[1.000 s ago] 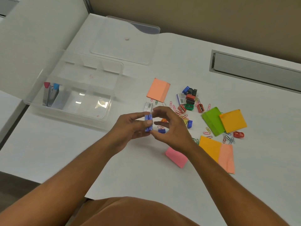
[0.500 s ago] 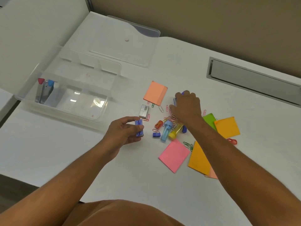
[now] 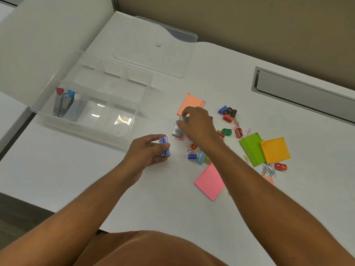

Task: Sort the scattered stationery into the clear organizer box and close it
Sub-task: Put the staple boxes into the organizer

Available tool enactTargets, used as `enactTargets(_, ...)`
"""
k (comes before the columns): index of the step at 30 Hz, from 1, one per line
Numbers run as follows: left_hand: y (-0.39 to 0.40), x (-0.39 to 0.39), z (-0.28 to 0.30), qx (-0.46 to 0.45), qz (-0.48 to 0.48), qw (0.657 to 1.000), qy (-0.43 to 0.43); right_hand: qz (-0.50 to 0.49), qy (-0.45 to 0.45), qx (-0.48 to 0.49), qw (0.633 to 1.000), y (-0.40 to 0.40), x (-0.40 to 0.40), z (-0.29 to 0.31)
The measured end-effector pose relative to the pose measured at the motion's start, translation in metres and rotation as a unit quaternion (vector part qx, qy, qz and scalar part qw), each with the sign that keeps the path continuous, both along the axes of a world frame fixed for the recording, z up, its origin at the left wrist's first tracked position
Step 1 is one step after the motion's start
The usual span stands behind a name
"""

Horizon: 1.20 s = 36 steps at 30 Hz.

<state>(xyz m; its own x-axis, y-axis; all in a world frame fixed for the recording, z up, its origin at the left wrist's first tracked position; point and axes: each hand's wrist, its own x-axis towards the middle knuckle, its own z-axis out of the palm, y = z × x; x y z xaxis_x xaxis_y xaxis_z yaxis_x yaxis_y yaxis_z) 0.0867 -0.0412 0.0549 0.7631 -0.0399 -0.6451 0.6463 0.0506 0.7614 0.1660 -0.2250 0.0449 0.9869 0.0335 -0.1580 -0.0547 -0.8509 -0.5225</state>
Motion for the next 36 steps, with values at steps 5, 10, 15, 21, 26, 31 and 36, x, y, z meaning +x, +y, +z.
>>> enactTargets(5,0.01,-0.004,0.006,-0.011,0.01,1.0,-0.01,0.006,0.048,-0.058,0.997,0.029,0.007,-0.009)
enactTargets(10,0.026,-0.009,0.01,-0.03,0.015,0.999,-0.02,0.005,0.066,-0.121,0.99,0.043,0.001,-0.007)
enactTargets(15,0.042,-0.014,0.019,-0.036,-0.005,0.999,-0.028,0.001,0.066,-0.12,0.991,0.053,0.002,-0.009)
enactTargets(21,0.086,-0.009,0.042,-0.045,-0.003,0.997,-0.063,-0.176,0.108,0.268,0.941,0.064,-0.014,0.02)
enactTargets(26,0.146,0.02,0.057,-0.005,-0.002,0.995,-0.1,-0.278,0.285,0.604,0.69,0.105,-0.029,0.047)
enactTargets(31,0.205,0.065,0.057,0.09,-0.023,0.985,-0.145,-0.189,0.256,0.516,0.796,0.168,-0.007,0.062)
enactTargets(36,0.256,0.126,0.046,0.209,-0.028,0.95,-0.23,-0.105,0.161,0.375,0.907,0.229,0.049,0.07)
